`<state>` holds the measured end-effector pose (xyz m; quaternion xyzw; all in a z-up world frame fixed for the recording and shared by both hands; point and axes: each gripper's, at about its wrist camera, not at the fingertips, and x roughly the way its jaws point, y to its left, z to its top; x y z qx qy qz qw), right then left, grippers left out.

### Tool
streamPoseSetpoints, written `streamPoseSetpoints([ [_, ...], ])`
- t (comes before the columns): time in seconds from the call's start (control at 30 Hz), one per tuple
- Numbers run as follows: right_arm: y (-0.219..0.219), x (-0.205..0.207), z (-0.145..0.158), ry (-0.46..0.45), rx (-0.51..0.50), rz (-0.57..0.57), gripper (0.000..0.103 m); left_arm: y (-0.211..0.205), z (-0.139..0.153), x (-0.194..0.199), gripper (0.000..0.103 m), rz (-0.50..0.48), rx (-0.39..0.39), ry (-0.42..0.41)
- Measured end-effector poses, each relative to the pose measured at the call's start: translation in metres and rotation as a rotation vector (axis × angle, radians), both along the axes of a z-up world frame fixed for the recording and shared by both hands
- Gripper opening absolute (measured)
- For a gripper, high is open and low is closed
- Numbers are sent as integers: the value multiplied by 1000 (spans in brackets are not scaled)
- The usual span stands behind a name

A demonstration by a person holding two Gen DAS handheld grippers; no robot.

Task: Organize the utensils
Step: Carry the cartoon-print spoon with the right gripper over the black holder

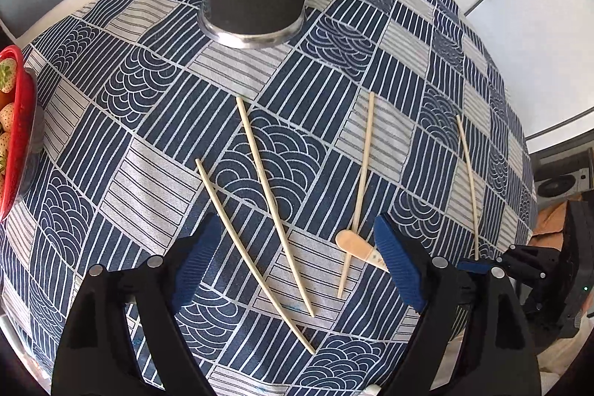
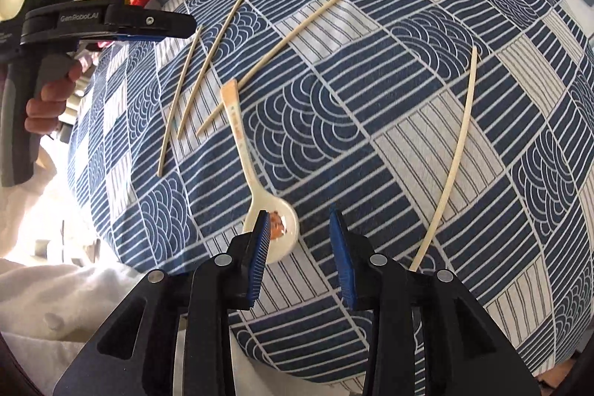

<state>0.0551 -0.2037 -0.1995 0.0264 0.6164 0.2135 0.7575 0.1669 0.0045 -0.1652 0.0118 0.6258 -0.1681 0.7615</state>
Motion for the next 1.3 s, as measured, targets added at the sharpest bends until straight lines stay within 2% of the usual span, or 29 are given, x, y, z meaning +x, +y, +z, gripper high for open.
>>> streamPoseSetpoints([
  [0.17, -6, -9, -6, 39, 37, -37, 31, -7, -14, 0, 83, -32, 27, 30],
  [0.27, -4, -13, -3, 6, 25, -32, 31, -10, -16, -1, 83, -61, 57, 28],
  [0.37, -1, -14, -5, 21, 30, -27, 31, -11, -16, -4, 83, -88, 78, 22],
  [0.4, -1, -14, -6, 31, 38, -29, 28, -11, -17, -5, 83, -97, 87, 20],
  [0.47, -1, -12, -9, 55, 55, -38, 12, -11, -18, -7, 83, -117, 83, 19],
  [0.57, -1, -10, -8, 50, 53, -51, 4, -10, -17, -13, 84, -150, 51, 19],
  [0.7, -2, -4, -9, 60, 23, -47, 4, -17, -21, -25, 84, -235, 68, -7],
  [0.83, -6, 3, -9, 66, 26, -53, 4, -20, -23, -41, 84, -312, 52, 1],
  [1.0, -4, 12, -8, 60, 26, -42, 4, -31, -30, -59, 84, -412, 86, 6],
  [1.2, 2, 26, 3, 33, 49, -25, 4, -38, -34, -68, 84, -451, 102, -5],
  [1.3, 6, 32, 12, 8, 56, -14, 5, -43, -38, -69, 73, -470, 124, 7],
])
